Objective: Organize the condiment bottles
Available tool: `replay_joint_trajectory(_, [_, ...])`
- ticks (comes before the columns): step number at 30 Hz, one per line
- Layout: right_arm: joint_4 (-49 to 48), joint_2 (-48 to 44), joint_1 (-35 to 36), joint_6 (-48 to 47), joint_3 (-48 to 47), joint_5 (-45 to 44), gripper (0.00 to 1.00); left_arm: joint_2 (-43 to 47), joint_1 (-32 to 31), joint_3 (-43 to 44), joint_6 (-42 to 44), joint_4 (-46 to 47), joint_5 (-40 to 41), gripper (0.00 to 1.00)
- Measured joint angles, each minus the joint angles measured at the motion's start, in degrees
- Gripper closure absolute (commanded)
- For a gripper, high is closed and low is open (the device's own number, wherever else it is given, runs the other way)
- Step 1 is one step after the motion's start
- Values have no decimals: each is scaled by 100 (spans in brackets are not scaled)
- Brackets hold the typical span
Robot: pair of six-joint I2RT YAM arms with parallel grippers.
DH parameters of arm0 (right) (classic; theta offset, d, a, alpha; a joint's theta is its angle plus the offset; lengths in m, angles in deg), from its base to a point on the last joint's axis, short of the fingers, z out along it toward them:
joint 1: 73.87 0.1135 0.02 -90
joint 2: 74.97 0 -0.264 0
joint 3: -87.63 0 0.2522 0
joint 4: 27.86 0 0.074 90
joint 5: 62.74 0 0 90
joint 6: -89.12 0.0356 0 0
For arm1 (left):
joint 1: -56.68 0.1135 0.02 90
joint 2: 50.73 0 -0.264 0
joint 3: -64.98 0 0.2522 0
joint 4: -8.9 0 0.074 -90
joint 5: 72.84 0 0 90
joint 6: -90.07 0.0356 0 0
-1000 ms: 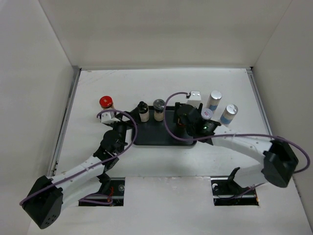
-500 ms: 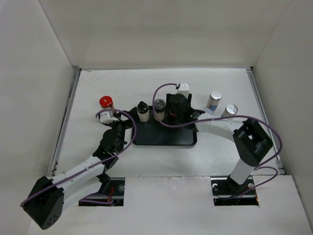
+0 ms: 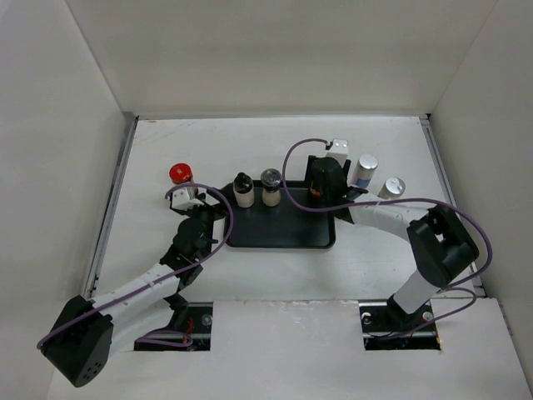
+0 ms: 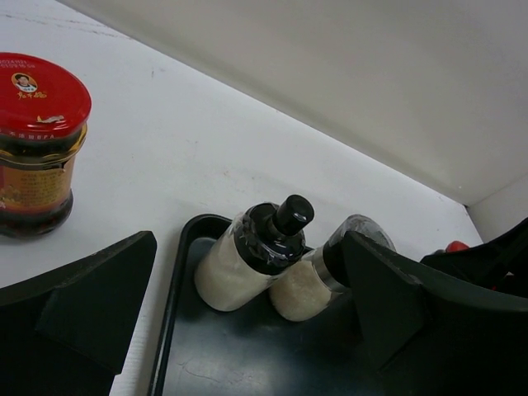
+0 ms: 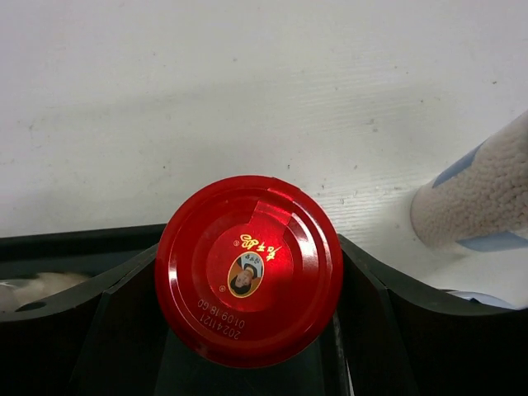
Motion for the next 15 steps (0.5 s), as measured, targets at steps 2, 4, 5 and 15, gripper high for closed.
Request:
replay_joint_trajectory(2, [-74,0,0,-9,26,2,8,2,2,2,0,-87,26,0])
replay_joint_trajectory(4, [-221,-2,0,13,37,9,0,22,9,26,0,-280,96,0])
replay_joint_trajectory(5, [-293,-13,0,24,39,7,0,48,13,55,0,-424,142,0])
replay_joint_trajectory(15, [-584,-1838,236,94,824,-17,0,190,817,1600,20,-2732,444,2])
